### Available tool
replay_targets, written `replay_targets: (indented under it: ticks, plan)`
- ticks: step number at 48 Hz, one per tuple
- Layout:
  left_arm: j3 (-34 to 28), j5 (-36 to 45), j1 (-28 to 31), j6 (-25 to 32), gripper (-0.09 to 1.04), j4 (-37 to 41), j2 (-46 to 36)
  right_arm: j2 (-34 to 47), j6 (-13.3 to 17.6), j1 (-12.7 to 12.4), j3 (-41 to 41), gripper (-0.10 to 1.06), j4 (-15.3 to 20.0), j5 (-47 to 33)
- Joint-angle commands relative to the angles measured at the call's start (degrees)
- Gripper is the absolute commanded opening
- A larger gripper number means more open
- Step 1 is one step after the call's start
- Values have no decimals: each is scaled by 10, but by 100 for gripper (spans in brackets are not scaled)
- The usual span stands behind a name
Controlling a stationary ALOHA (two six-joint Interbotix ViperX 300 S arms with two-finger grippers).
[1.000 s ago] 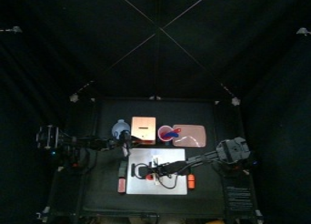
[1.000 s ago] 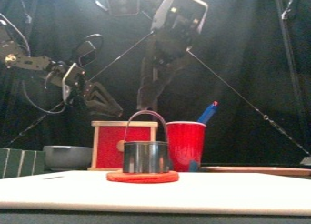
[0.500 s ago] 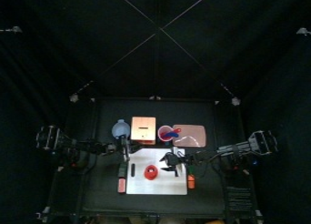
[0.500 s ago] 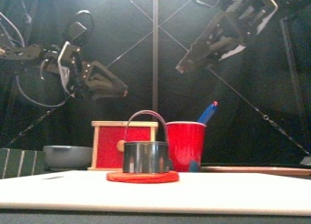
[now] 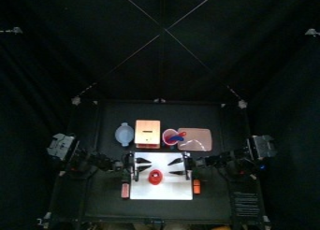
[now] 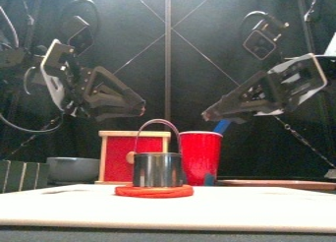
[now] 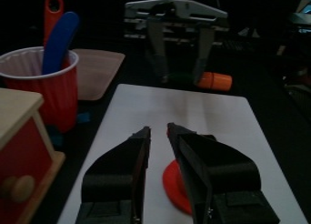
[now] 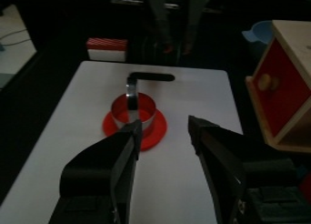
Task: Get the cutter from the drawer then cut the dough then place the extra dough in the bowl
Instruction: Cut the dough
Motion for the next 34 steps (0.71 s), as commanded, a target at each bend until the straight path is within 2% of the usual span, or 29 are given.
replay_targets:
  ticks: [1, 7, 13, 22, 34]
  plan:
    - [-25, -9, -42, -3, 83, -40, 13, 7, 3, 9, -14, 82, 4, -39]
    - [-48, -12, -76, 7, 91, -92, 39, 18, 4, 18, -25, 82, 9, -45]
    - [-52, -12, -76, 20, 95, -121, 51, 35, 3, 16, -41, 82, 7, -45]
    - [-54, -7, -55, 25, 95, -118, 54, 72, 4, 18, -73, 82, 3, -45]
    - [-82, 34, -20, 27, 94, -64, 77, 98, 4, 25, -98, 82, 5, -40]
